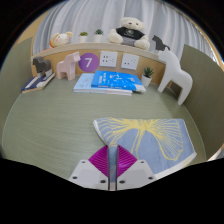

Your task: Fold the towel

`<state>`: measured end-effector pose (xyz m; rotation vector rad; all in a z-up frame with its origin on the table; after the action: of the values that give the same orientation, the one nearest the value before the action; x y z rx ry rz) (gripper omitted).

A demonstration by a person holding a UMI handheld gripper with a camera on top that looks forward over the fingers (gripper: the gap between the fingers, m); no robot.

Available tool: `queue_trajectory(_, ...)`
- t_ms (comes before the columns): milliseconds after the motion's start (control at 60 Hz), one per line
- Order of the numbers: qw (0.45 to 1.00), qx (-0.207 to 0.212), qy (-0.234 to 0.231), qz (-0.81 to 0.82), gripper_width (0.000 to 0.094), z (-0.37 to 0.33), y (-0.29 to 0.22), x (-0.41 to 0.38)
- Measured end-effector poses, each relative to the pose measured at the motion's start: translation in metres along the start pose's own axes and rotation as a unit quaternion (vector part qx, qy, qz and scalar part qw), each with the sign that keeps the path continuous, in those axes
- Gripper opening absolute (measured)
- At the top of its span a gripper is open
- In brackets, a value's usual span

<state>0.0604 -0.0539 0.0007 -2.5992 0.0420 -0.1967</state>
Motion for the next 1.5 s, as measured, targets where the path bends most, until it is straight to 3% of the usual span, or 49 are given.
queue_trajectory(183,0.999,-0.009,-0.051,0.005,0.0061,-0.024,-0.015,0.010)
queue_trajectory(433,0.999,0.047,-0.010,-0.010,0.0060,-0.083,-0.063,0.139)
queue_trajectory(650,1.000,0.025,-0.010,0.006,0.0085,-0.045,-0.040,0.240)
queue_trajectory(717,1.000,0.000,-0.018,0.008,0.0155,-0.021,-0.022,0.255)
queue_trajectory(833,1.000,-0.021,0.013,-0.015,0.0572,-0.012,-0.009,0.282)
queue_trajectory(950,1.000,0.010,0.021,-0.005,0.0724,-0.039,-0.025,0.284)
queue_trajectory(1133,0.998,0.061,-0.010,0.015,0.0768,-0.107,-0.057,0.250)
queue_trajectory(1250,0.994,0.094,-0.053,0.027,0.0790,-0.151,-0.064,0.218)
queue_trajectory(1500,0.990,0.125,-0.058,0.039,0.0792,-0.220,-0.041,0.172)
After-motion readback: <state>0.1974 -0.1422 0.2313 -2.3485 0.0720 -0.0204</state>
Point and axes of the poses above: the point between the fingertips, and its own axes, seen from behind it with the camera up: x to the right, y down, z forward, the way the camera looks, the point moved 2 cm from there along -z, backward, against the way the camera looks, and after that the axes turned 13 degrees about -x, right-handed, at the moved point
